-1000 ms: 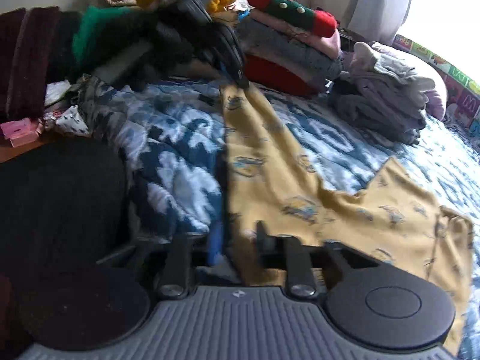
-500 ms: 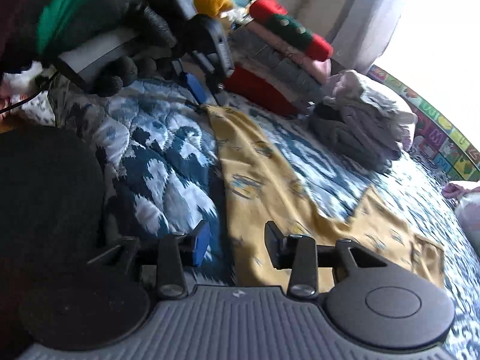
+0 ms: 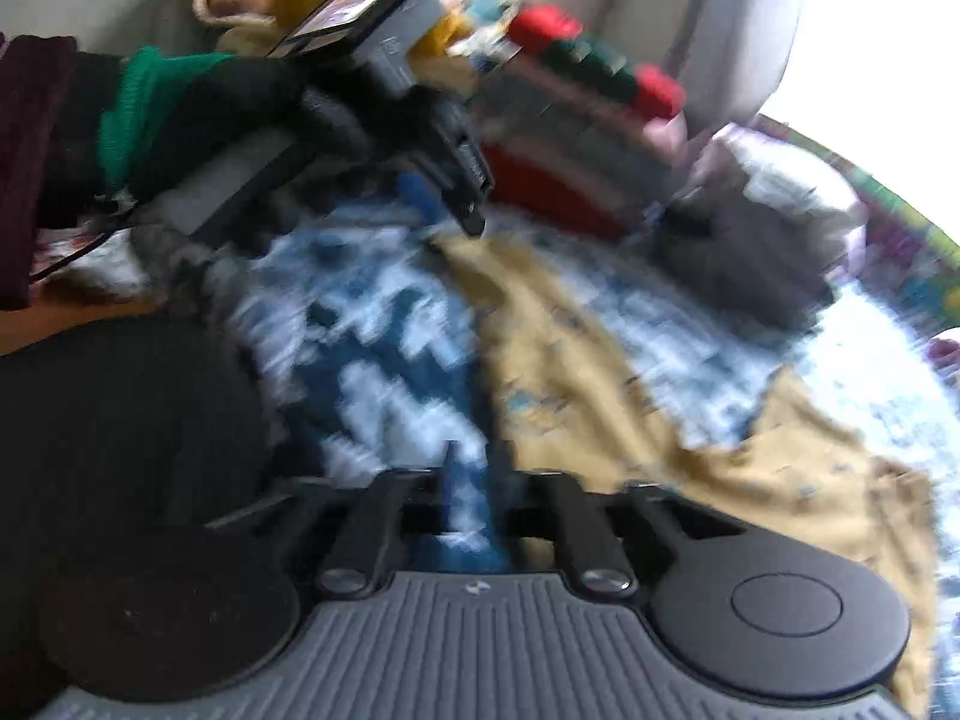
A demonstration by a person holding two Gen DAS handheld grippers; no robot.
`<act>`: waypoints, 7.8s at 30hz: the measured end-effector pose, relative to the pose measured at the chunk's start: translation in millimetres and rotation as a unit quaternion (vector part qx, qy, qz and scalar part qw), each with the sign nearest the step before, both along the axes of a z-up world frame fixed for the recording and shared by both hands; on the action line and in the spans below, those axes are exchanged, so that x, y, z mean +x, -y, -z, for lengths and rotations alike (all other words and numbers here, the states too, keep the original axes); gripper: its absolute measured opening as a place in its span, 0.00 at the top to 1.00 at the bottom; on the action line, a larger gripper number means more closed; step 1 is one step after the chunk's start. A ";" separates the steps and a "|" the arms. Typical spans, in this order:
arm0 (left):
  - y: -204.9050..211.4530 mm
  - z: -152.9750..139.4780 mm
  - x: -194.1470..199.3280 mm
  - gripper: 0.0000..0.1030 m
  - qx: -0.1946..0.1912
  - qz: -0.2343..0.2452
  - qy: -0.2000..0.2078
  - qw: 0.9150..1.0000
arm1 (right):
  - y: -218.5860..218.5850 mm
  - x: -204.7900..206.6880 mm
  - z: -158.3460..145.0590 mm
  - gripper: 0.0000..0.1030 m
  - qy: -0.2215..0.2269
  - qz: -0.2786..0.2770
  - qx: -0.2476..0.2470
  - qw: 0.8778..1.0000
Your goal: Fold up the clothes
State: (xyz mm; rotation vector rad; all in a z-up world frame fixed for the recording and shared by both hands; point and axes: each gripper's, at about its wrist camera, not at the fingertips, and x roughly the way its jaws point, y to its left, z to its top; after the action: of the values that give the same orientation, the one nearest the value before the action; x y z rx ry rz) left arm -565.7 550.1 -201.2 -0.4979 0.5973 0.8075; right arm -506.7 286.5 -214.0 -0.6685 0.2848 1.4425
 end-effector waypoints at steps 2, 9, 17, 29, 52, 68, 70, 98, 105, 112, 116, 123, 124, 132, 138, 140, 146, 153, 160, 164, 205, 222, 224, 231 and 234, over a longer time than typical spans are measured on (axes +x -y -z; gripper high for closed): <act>-5.6 0.0 14.5 0.57 0.006 0.023 -0.017 1.000 | -7.7 2.1 4.2 0.59 0.011 0.009 -0.012 1.000; -1.7 1.8 43.5 0.94 0.074 0.079 -0.066 0.992 | -28.1 9.2 13.8 0.97 0.022 0.030 -0.049 0.998; 2.2 18.8 46.0 0.74 0.107 0.065 -0.096 0.987 | -15.2 7.4 4.0 0.93 -0.023 -0.012 -0.037 0.999; 13.2 0.6 -32.0 0.68 -0.068 -0.030 0.036 0.997 | 54.9 24.6 -15.3 0.66 -0.052 0.003 0.000 0.999; 131.9 -49.7 7.4 0.72 0.002 0.089 0.002 0.996 | 98.1 50.2 9.8 0.54 -0.045 0.049 -0.006 0.998; 220.5 -4.1 68.1 0.78 -0.011 0.179 -0.041 0.983 | 138.7 73.6 4.9 0.54 -0.085 0.055 0.005 0.995; 222.1 9.3 79.9 0.78 -0.008 0.197 -0.065 0.978 | 145.3 89.8 1.6 0.54 -0.110 0.081 0.017 0.990; 254.7 36.6 200.1 0.28 0.016 0.196 -0.050 0.979 | 168.9 279.8 1.8 0.53 -0.247 0.313 0.100 0.912; 268.6 45.3 198.9 0.12 0.058 0.236 -0.062 0.968 | 118.9 306.9 -16.9 0.54 -0.223 0.287 0.081 0.928; 261.9 35.8 193.7 0.10 0.028 0.258 -0.060 0.964 | 56.5 343.1 -19.2 0.55 -0.199 0.254 0.012 0.946; 263.1 36.6 192.9 0.10 0.030 0.258 -0.060 0.964 | 30.4 351.7 -21.5 0.60 -0.168 0.238 -0.009 0.957; 255.1 36.1 190.5 0.10 0.015 0.250 -0.049 0.967 | 2.8 367.6 -18.0 0.73 -0.164 0.246 -0.017 0.955; 253.8 36.0 190.1 0.10 0.011 0.248 -0.046 0.967 | -0.5 369.0 -16.2 0.73 -0.162 0.246 -0.020 0.955; 255.5 37.2 190.9 0.10 0.015 0.248 -0.049 0.967 | -17.6 375.6 -0.3 0.77 -0.153 0.255 -0.040 0.954; 256.6 38.9 191.2 0.10 0.022 0.250 -0.055 0.966 | -14.6 371.2 -1.1 0.97 -0.147 0.263 -0.031 0.953; 258.4 39.8 191.3 0.10 0.028 0.252 -0.058 0.966 | -9.0 369.6 -6.8 0.97 -0.146 0.268 -0.020 0.952; 258.3 39.8 190.0 0.10 0.031 0.251 -0.060 0.966 | 19.0 369.3 -33.3 0.97 -0.131 0.295 0.018 0.946; 260.3 39.9 190.6 0.10 0.036 0.251 -0.063 0.965 | 81.0 391.8 -57.0 0.97 -0.119 0.360 0.051 0.924; 261.6 39.7 190.6 0.10 0.038 0.250 -0.065 0.965 | 153.3 419.8 -56.3 0.97 -0.123 0.429 0.056 0.893; 263.5 40.2 191.2 0.10 0.042 0.249 -0.068 0.965 | 185.2 427.1 -46.2 0.97 -0.122 0.459 0.050 0.878; 334.7 38.4 205.3 0.11 0.034 0.406 -0.021 0.913 | 321.2 474.8 23.9 0.72 -0.317 0.555 0.135 0.757; 431.5 33.5 247.2 0.61 0.139 0.492 -0.055 0.858 | 347.0 473.1 58.0 0.60 -0.432 0.470 0.242 0.730; 422.1 40.5 261.3 0.61 0.131 0.464 -0.064 0.874 | 346.4 477.3 58.7 0.60 -0.434 0.464 0.241 0.734; 415.0 50.3 275.7 0.60 0.136 0.455 -0.080 0.876 | 332.4 485.6 56.0 0.61 -0.425 0.437 0.217 0.762; 415.5 46.2 278.1 0.62 0.132 0.455 -0.089 0.876 | 328.3 488.2 56.2 0.64 -0.426 0.434 0.213 0.765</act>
State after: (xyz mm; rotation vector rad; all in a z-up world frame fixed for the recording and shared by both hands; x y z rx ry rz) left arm -287.6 134.6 -247.4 0.1393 0.7813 0.0185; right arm -18.5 -41.7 -270.2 0.5294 0.8197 0.7410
